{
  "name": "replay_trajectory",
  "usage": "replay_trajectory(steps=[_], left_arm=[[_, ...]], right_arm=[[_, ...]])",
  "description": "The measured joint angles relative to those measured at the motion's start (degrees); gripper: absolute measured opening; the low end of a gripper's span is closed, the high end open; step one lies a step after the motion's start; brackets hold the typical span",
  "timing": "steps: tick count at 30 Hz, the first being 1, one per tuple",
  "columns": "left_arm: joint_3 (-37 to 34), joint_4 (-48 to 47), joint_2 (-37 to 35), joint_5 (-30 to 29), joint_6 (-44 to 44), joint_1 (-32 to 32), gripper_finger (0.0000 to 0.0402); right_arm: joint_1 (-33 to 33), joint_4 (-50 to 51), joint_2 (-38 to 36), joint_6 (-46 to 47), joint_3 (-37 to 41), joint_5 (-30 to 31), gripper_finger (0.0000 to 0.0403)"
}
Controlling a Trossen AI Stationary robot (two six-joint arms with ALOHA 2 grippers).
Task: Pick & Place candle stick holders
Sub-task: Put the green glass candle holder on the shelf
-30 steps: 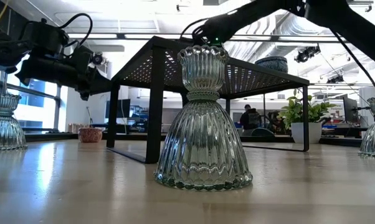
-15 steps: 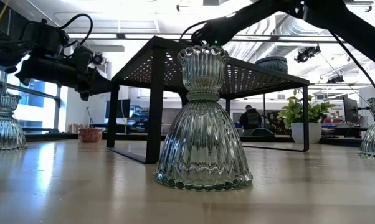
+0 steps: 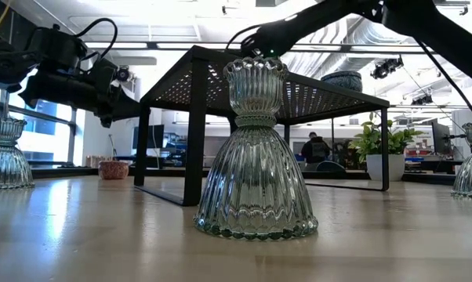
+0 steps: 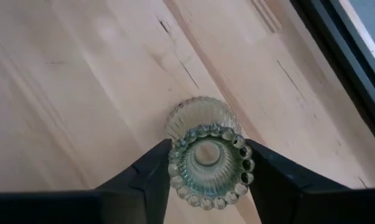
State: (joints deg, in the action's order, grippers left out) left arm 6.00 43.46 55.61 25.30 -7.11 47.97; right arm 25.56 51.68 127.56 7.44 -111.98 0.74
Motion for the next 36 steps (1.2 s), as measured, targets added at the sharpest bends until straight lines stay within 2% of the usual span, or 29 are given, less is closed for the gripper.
replay_trajectory(steps=[8, 16, 20, 24, 28, 36], left_arm=[[0.0, -0.1, 0.0, 0.2, 0.0, 0.0, 0.0], [0.0, -0.1, 0.0, 0.5, 0.0, 0.0, 0.0], [0.0, -0.1, 0.0, 0.8, 0.0, 0.0, 0.0], [0.0, -0.1, 0.0, 0.8, 0.0, 0.0, 0.0], [0.0, 0.0, 0.0, 0.7, 0.0, 0.0, 0.0], [0.0, 0.1, 0.0, 0.7, 0.0, 0.0, 0.0]], right_arm=[[0.0, 5.2, -3.1, 0.0, -5.8, 1.2, 0.0171], [-0.2, 22.3, -3.9, -0.3, -23.1, 3.6, 0.0171], [-0.7, 22.7, -10.9, 1.8, -18.1, 2.2, 0.0171], [-1.9, 27.0, -16.3, 5.0, -14.0, 5.8, 0.0171], [-4.1, 26.9, -21.7, 7.7, -9.8, 5.7, 0.017], [-7.4, 20.5, -27.7, 9.1, 5.3, 5.1, 0.017]])
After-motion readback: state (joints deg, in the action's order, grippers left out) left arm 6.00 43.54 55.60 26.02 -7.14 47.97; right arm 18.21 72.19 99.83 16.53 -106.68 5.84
